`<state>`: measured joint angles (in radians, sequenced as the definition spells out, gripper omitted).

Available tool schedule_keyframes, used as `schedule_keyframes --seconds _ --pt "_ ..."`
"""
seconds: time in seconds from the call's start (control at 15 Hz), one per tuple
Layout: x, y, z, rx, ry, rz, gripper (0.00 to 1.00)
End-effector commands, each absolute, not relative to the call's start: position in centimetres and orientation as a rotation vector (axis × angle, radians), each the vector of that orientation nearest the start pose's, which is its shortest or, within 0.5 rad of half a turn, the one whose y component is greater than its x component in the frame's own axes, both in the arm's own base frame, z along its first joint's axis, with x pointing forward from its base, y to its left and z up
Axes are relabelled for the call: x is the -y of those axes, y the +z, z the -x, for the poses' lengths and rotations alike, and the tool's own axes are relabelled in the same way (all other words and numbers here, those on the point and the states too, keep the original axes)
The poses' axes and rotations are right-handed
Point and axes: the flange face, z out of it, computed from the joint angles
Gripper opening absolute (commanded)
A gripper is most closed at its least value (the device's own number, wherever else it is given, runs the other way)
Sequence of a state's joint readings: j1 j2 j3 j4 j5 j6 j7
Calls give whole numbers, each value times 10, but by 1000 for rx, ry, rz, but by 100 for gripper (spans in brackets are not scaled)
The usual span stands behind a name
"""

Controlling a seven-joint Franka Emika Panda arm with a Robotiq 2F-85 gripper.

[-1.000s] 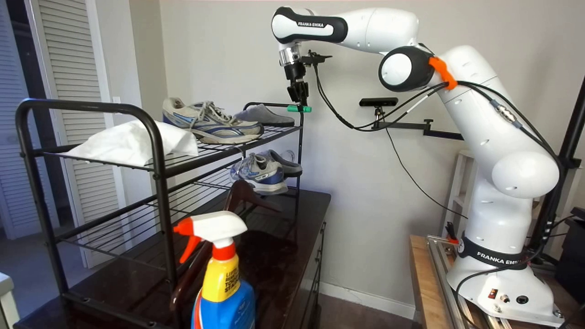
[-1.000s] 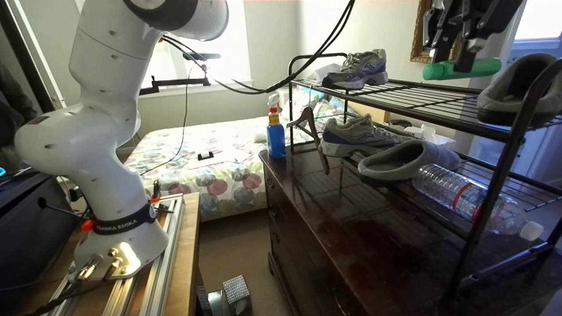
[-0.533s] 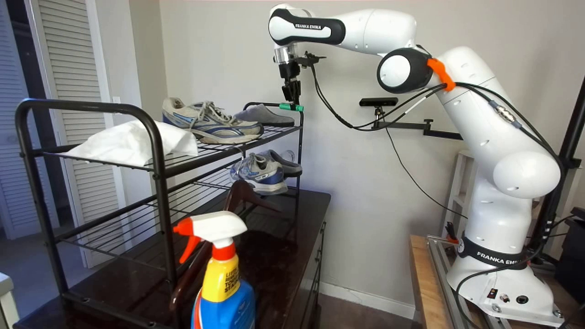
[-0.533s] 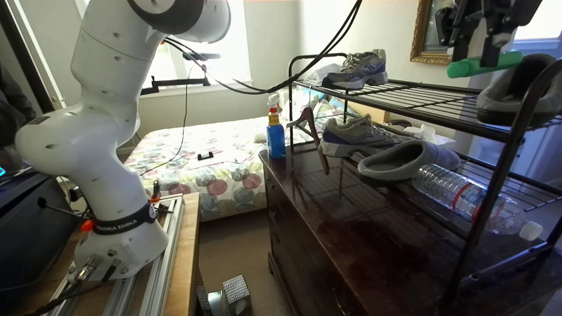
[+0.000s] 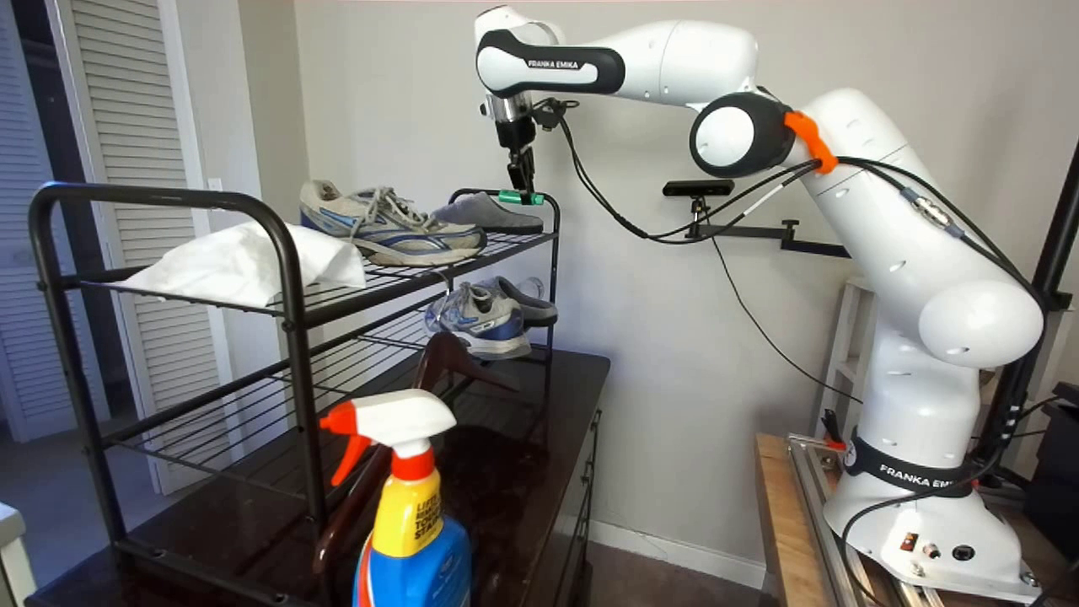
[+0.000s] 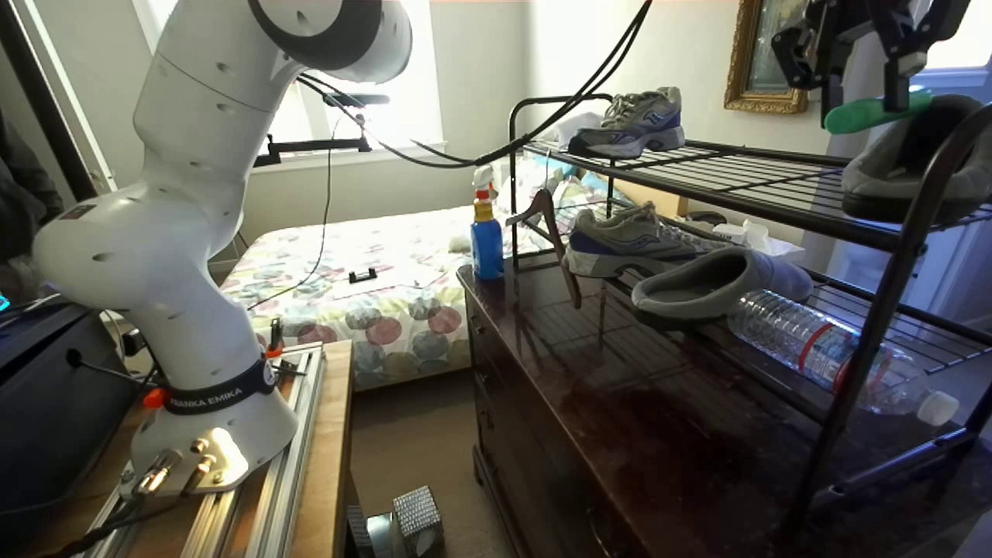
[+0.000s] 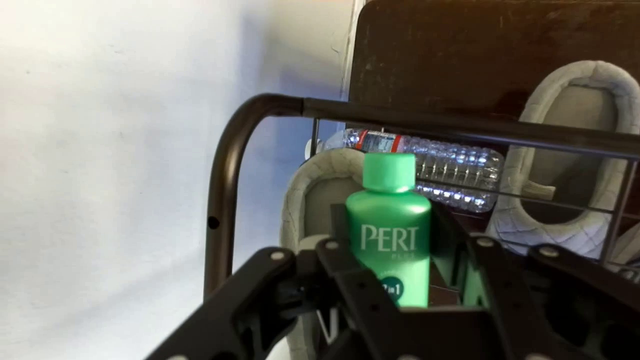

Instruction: Put the green bottle in the grey slipper on the right

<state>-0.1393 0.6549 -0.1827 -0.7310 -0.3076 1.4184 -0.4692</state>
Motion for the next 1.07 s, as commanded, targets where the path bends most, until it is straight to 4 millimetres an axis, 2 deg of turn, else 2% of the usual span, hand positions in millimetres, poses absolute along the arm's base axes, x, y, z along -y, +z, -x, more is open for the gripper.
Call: schedule_keyframes --seconds 0.0,0.53,0.87,0.93,1.0 --pt "215 588 -683 275 266 3595 18" --pt "218 562 -701 295 271 3622 18" --pt "220 550 -714 188 175 3661 18" --pt "219 549 -714 168 171 3661 68" --pt "218 550 -714 149 169 3661 70"
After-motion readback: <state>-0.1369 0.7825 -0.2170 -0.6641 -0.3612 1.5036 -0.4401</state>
